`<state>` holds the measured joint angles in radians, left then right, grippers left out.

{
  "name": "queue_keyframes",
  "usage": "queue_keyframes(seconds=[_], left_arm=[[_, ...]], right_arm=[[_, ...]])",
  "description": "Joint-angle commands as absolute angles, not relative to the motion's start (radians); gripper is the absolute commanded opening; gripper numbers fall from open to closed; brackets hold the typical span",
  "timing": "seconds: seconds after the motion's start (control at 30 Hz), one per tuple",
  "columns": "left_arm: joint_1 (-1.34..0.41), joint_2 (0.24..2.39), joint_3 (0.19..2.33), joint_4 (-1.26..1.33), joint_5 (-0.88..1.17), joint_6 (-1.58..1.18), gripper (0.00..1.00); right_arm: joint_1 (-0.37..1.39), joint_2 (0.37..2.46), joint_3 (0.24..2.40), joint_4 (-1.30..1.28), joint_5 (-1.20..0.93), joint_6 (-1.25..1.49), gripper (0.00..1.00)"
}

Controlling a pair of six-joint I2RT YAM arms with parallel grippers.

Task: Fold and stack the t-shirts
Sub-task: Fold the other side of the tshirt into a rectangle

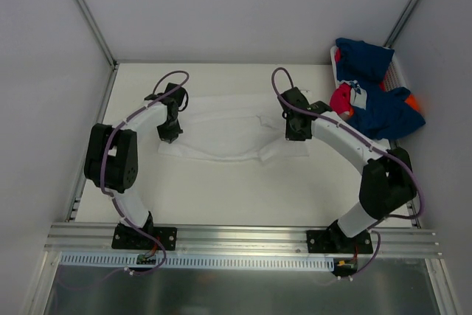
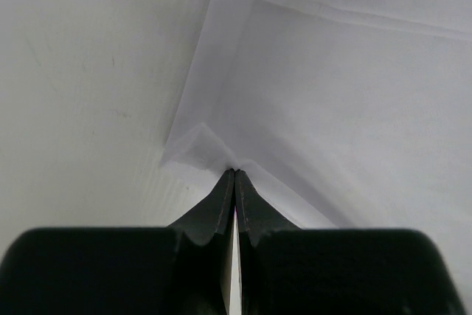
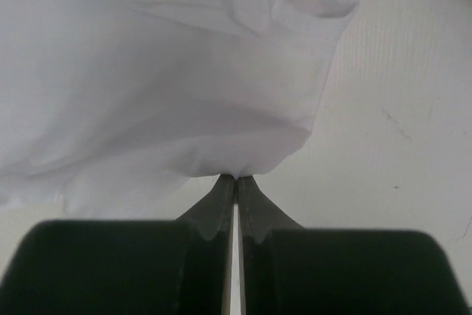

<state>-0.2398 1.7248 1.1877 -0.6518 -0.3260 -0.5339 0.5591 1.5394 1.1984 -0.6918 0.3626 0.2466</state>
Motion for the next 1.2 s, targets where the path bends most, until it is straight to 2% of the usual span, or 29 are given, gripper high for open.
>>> queue_keyframes(seconds=[0.0,0.23,0.6,1.17], left_arm=[[-0.226,1.782,1.279,-0.683,-0.357,-0.505,0.00],[-0.198,1.864,1.365,-0.683,-0.350,-0.480,0.00],[-0.170,1.948,1.548,-0.706,-0.341,-0.423,0.00],[-0.138,2.112,1.732,-0.750,-0.319,-0.393,0.00]], right_arm=[[0.496,1.618,1.307,-0.710,0.374,0.167,0.00],[0.394,1.785,1.480,-0.713,0.318,0.100,0.00],[0.344,2.029,1.825,-0.808,0.285,0.029,0.00],[0.267,2.238,2.106,-0.925,0.252,0.009,0.00]])
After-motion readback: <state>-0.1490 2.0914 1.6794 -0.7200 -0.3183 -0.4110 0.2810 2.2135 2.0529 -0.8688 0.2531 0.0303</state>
